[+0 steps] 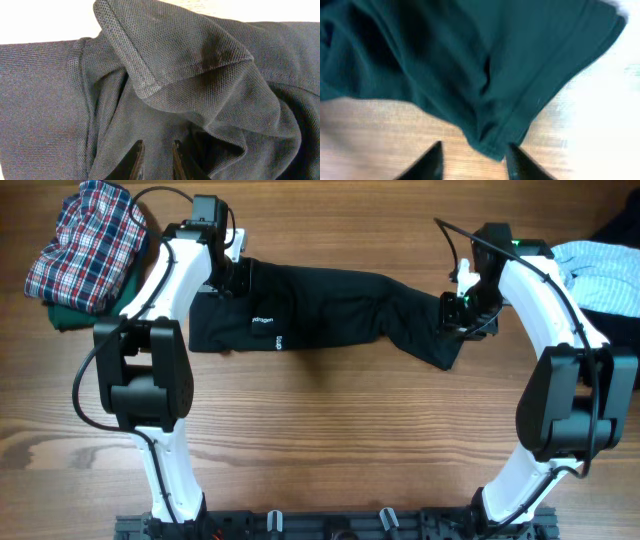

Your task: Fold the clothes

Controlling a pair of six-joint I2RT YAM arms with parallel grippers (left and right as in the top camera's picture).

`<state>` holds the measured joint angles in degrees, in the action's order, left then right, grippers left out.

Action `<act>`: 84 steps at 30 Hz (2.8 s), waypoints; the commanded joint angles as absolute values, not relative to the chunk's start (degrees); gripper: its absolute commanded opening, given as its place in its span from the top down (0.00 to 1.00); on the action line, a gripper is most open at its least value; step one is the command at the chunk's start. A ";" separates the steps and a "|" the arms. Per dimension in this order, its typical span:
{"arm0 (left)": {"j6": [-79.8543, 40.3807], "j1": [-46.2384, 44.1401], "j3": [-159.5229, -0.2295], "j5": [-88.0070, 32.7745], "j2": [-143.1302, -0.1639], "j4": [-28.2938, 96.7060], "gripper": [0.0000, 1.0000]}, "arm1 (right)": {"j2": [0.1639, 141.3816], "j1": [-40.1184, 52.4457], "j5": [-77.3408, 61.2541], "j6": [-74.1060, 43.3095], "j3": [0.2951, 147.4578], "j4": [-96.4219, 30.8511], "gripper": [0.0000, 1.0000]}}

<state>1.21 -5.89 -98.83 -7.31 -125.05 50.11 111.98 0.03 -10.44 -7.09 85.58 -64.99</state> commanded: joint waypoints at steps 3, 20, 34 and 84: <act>1.28 -5.82 -98.45 -7.42 -125.80 49.93 0.80 | 111.50 -1.61 -7.14 -11.07 85.47 -59.18 0.43; 1.28 -5.82 -98.45 -7.42 -125.80 49.58 0.80 | 120.36 -7.90 -9.21 -14.20 85.41 -49.21 0.59; 1.28 -5.82 -98.45 -7.40 -125.80 49.28 0.78 | 122.41 -8.34 -8.80 -18.17 85.36 -48.62 0.66; 1.28 -5.82 -98.45 -7.38 -125.80 49.69 0.77 | 115.09 -10.35 -9.54 -1.50 89.93 -34.30 0.01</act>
<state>1.21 -5.89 -98.83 -7.31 -125.05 49.71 120.95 -10.24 -2.13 -1.19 86.87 -32.62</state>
